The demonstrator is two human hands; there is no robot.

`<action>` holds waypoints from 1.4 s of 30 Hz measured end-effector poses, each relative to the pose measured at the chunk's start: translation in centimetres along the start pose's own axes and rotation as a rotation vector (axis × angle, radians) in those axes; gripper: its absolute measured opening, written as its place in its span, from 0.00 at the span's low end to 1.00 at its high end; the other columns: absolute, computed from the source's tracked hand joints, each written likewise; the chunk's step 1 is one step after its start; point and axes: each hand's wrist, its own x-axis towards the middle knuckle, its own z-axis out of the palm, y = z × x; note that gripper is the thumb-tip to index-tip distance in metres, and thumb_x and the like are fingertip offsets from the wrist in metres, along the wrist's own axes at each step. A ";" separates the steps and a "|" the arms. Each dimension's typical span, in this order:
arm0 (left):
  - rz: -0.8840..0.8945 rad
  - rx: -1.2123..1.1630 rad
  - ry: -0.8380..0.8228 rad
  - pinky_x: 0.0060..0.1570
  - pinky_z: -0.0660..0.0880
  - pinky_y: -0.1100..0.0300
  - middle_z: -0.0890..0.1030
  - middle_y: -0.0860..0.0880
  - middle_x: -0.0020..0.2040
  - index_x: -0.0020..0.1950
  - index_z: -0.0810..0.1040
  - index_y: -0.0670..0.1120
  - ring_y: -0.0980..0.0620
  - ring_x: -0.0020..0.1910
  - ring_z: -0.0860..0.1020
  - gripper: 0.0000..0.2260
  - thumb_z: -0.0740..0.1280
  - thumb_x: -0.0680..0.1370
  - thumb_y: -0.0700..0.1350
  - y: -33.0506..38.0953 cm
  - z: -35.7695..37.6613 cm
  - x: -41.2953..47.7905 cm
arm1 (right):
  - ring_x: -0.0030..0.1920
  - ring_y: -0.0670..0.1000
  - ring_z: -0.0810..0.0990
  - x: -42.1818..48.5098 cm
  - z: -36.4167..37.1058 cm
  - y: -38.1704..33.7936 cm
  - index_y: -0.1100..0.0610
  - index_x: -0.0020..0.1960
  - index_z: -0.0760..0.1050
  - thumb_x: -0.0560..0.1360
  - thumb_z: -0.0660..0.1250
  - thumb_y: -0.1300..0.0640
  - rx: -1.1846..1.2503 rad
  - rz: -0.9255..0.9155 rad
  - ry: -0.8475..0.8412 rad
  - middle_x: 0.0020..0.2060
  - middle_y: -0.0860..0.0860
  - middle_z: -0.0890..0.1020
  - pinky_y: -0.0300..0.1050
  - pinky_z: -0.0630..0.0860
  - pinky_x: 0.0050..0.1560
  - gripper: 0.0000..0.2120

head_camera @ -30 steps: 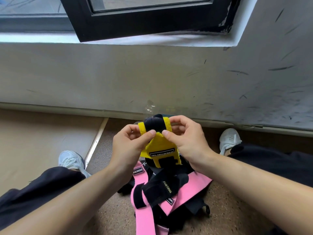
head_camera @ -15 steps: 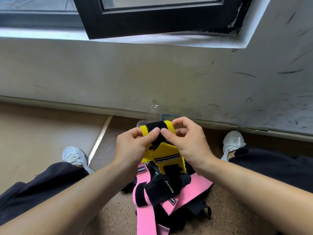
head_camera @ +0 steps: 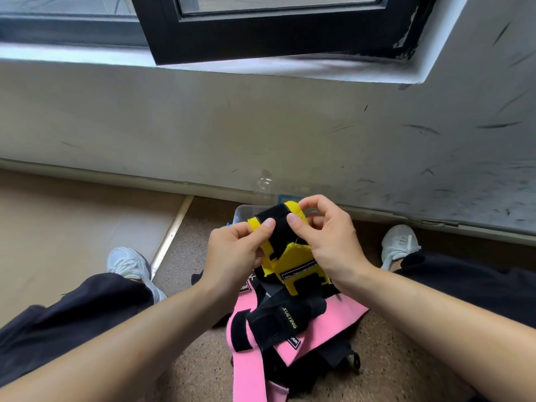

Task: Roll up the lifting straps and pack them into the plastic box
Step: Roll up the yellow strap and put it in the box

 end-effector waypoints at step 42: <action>0.214 0.587 -0.637 0.45 0.81 0.58 0.87 0.48 0.44 0.49 0.85 0.50 0.54 0.42 0.84 0.28 0.78 0.61 0.70 -0.1 -6.0 7.9 | 0.56 0.58 0.83 8.8 -12.2 -0.6 0.56 0.56 0.83 0.78 0.71 0.59 -0.553 0.143 -0.427 0.51 0.55 0.86 0.55 0.80 0.60 0.07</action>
